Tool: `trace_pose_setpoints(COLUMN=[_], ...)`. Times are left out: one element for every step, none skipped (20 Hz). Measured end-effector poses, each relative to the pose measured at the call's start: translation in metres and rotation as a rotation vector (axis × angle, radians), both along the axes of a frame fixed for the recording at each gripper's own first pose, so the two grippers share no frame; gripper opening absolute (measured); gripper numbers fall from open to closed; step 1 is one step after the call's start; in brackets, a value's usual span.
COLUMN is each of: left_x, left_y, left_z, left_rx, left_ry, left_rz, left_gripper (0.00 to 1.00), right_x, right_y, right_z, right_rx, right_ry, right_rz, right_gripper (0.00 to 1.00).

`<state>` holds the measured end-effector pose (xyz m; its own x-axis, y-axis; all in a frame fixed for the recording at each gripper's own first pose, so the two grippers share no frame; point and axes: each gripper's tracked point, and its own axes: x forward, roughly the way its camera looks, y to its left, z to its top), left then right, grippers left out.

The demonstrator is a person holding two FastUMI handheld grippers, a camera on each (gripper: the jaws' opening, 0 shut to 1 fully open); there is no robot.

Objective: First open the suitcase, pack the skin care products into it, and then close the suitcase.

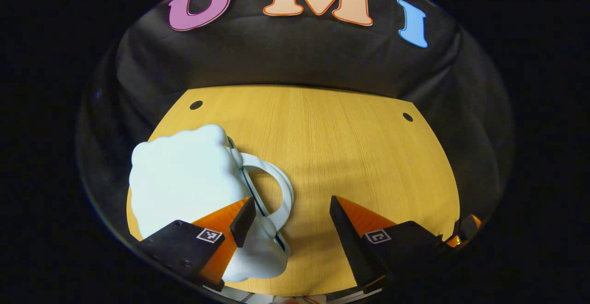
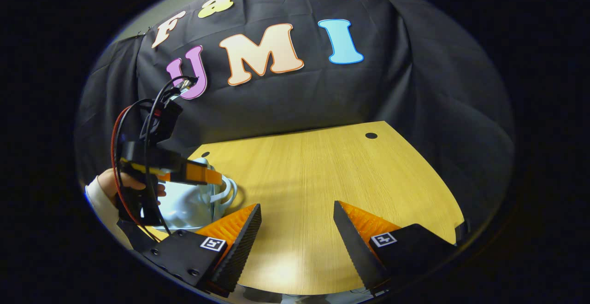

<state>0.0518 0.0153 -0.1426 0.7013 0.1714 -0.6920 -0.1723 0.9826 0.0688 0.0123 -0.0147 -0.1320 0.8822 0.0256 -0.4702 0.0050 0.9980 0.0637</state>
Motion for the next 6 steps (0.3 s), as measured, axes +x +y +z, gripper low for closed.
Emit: trace_pose_setpoints(left_x=[-0.01, -0.021, -0.029, -0.039, -0.047, -0.056], left_y=[-0.006, -0.015, -0.022, -0.028, -0.034, -0.039], left_z=[0.006, 0.01, 0.012, 0.012, 0.012, 0.011], left_rx=[0.01, 0.01, 0.003, -0.005, -0.014, -0.02], left_ry=[-0.009, -0.013, -0.014, -0.014, -0.014, -0.015], left_rz=[-0.005, -0.013, -0.016, -0.01, -0.004, 0.001], left_gripper=[0.96, 0.96, 0.95, 0.96, 0.96, 0.96], right_x=[0.0, 0.0, 0.0, -0.001, -0.004, -0.006], right_y=[0.002, 0.003, 0.003, 0.004, 0.005, 0.005], right_z=[0.001, 0.002, 0.002, 0.003, 0.004, 0.006], right_rx=[0.009, 0.013, 0.014, 0.015, 0.015, 0.016], right_ry=[-0.004, -0.007, -0.01, -0.011, -0.013, -0.017], right_rz=[0.012, 0.024, 0.036, 0.05, 0.062, 0.074], right_gripper=[0.98, 0.98, 0.98, 0.98, 0.98, 0.93])
